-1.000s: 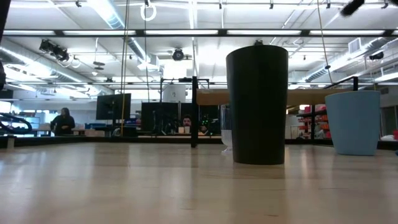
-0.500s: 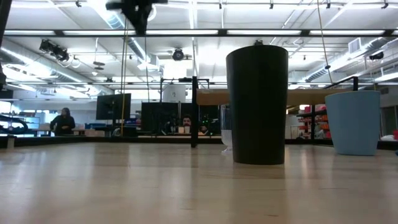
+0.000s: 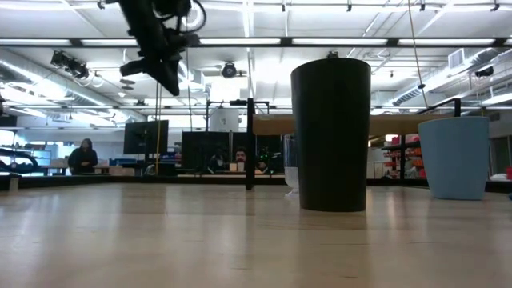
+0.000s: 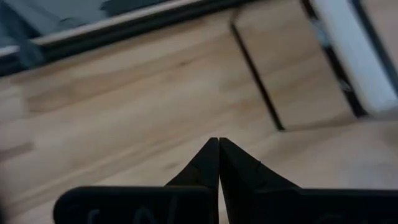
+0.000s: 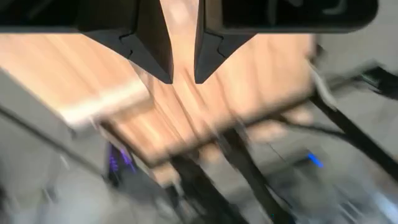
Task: Stack small to large cups/mugs on shelf
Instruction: Put the transparent cup on the shelf
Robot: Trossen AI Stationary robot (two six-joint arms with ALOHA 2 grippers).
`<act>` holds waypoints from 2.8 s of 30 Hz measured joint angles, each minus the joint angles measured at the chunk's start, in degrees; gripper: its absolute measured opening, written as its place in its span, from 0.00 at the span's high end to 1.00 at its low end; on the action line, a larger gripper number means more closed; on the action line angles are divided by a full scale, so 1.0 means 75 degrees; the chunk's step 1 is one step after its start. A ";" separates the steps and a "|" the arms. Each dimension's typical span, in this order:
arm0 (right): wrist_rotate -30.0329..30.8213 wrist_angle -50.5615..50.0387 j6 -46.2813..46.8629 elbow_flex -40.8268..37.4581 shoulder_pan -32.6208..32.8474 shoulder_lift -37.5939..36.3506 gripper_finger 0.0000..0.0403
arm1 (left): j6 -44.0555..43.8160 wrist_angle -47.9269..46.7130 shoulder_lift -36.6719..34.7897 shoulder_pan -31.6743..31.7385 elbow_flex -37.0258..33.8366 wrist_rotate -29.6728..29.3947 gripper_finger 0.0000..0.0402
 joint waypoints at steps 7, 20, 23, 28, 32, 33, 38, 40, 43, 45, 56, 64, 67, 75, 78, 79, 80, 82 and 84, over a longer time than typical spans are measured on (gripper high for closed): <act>-0.1065 -0.1737 0.0320 0.0050 -0.1294 0.1612 0.82 | -0.0580 0.1904 -0.1499 -0.1683 -0.1673 0.0026 0.94; -0.2200 -0.0253 0.0800 -0.1744 -0.1552 0.3183 0.82 | -0.2147 0.2471 -0.1927 -0.4701 -0.3501 -0.1182 0.95; -0.2343 0.0072 0.0851 -0.1976 -0.1612 0.3564 0.82 | -0.2620 0.2486 -0.1930 -0.5212 -0.3782 -0.1537 0.95; -0.2509 0.0135 0.0834 -0.2046 -0.1769 0.4243 0.82 | -0.3219 0.2461 -0.1930 -0.5828 -0.4270 -0.1986 0.94; -0.2576 0.0209 0.0574 -0.2049 -0.1908 0.4622 0.82 | -0.3403 0.2316 -0.1930 -0.6084 -0.4513 -0.2100 0.91; -0.2636 0.0236 0.0564 -0.2049 -0.1938 0.4690 0.82 | -0.3418 0.2320 -0.1930 -0.6138 -0.4584 -0.2097 0.91; -0.2813 0.0556 0.0553 -0.2049 -0.1942 0.4908 0.81 | -0.3984 0.2222 -0.1930 -0.6343 -0.4979 -0.2110 0.89; -0.2846 0.0773 0.0553 -0.2049 -0.1900 0.4941 0.80 | -0.4216 0.2215 -0.1930 -0.6373 -0.5170 -0.2123 0.89; -0.2846 0.0800 0.0605 -0.2051 -0.1859 0.4987 0.78 | -0.4580 0.2231 -0.1930 -0.6382 -0.5362 -0.2123 0.89; -0.2851 0.0837 0.0640 -0.2098 -0.1837 0.4987 0.77 | -0.4686 0.2227 -0.1930 -0.6379 -0.5377 -0.2125 0.89; -0.2852 0.1334 0.0914 -0.2570 -0.1786 0.4990 0.77 | -0.4683 0.2251 -0.1930 -0.6379 -0.5372 -0.2210 0.86; -0.2955 0.1842 0.0987 -0.3020 -0.1772 0.4987 0.78 | -0.4691 0.2258 -0.1930 -0.6379 -0.5369 -0.2210 0.87; -0.2954 0.1965 0.0989 -0.3106 -0.1775 0.4987 0.78 | -0.4694 0.2259 -0.1930 -0.6379 -0.5369 -0.2210 0.87; -0.2954 0.2183 0.0992 -0.3107 -0.1777 0.4987 0.78 | -0.4694 0.2258 -0.1930 -0.6376 -0.5369 -0.2301 0.86; -0.2957 0.2213 0.0993 -0.3107 -0.1793 0.4987 0.78 | -0.4696 0.2258 -0.1930 -0.6376 -0.5369 -0.2301 0.87; -0.2957 0.2210 0.0993 -0.3107 -0.1795 0.4987 0.78 | -0.4709 0.2258 -0.1930 -0.6376 -0.5369 -0.2301 0.88; -0.2956 0.2210 0.0993 -0.3107 -0.1796 0.4987 0.78 | -0.4718 0.2258 -0.1930 -0.6376 -0.5369 -0.2301 0.88; -0.2954 0.2224 0.0993 -0.3107 -0.1804 0.5047 0.78 | -0.4734 0.2258 -0.1930 -0.6376 -0.5369 -0.2301 0.88; -0.2954 0.2166 0.0988 -0.3121 -0.1813 0.5132 0.78 | -0.4735 0.2264 -0.1930 -0.6376 -0.5368 -0.2301 0.87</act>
